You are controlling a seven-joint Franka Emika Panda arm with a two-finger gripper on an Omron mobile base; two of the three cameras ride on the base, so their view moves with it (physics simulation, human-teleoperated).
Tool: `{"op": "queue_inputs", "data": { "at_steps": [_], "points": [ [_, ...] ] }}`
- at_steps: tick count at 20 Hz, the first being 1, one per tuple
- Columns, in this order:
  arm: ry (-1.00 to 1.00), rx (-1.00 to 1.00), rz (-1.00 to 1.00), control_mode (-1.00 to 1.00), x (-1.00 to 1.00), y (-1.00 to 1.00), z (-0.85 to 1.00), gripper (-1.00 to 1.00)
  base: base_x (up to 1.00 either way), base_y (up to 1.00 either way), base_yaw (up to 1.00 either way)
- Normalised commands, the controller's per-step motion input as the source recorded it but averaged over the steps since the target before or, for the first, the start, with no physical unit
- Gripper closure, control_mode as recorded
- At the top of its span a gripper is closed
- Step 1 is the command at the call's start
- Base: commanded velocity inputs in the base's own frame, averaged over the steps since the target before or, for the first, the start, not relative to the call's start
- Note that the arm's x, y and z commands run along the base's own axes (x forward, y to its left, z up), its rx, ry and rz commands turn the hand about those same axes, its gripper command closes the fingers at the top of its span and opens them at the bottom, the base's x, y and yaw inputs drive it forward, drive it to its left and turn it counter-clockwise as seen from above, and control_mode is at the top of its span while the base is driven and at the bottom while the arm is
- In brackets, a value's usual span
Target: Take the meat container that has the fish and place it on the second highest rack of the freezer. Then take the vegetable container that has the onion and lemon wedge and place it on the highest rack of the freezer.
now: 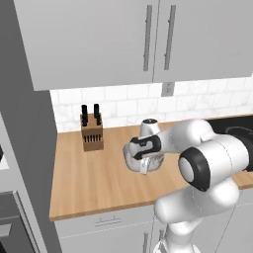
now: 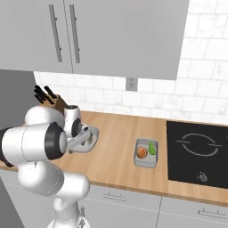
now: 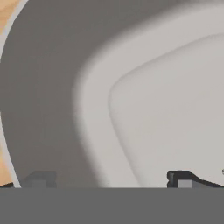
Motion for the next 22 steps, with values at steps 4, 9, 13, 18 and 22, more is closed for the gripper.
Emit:
{"op": "queue_inputs", "data": {
  "at_steps": [4, 9, 13, 18, 22],
  "points": [
    [0.02, 0.00, 0.05, -1.00, 0.01, 0.00, -0.18, -1.00, 0.00, 0.00, 0.00],
    [0.02, 0.00, 0.05, -1.00, 0.00, 0.00, -0.28, -1.00, 0.00, 0.00, 0.00],
    [0.00, 0.00, 0.04, -1.00, 0.04, 0.00, -0.12, -1.00, 0.00, 0.00, 0.00],
    [0.00, 0.00, 0.01, -1.00, 0.09, 0.00, 0.00, -1.00, 0.00, 0.00, 0.00],
    [0.00, 0.00, 0.00, -1.00, 0.00, 0.00, -0.04, -1.00, 0.00, 0.00, 0.00]
  ]
}}
